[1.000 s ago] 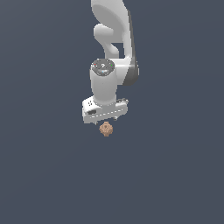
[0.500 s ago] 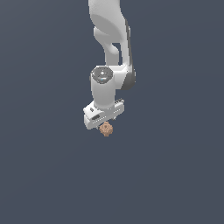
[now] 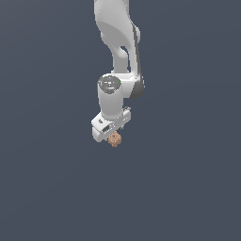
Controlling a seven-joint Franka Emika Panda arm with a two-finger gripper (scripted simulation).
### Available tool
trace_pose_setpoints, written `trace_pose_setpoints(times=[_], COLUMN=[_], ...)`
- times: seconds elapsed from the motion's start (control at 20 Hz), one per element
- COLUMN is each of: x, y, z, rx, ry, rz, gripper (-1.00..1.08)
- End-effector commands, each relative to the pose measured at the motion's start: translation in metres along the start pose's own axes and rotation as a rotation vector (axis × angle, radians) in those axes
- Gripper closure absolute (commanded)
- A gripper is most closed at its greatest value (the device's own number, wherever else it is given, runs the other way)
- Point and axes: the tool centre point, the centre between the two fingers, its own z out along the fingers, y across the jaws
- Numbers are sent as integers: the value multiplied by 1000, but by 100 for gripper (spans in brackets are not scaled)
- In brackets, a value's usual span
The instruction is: Pick up the object and move it to a goal position.
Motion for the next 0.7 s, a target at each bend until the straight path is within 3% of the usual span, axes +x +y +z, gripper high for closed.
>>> trace_pose_setpoints(times=[0.0,0.65], x=[0,-1], y=[-1,-1], z=[2,24], rx=[1,1], ry=[1,1], rz=[-22,-31], gripper=[-92,-92])
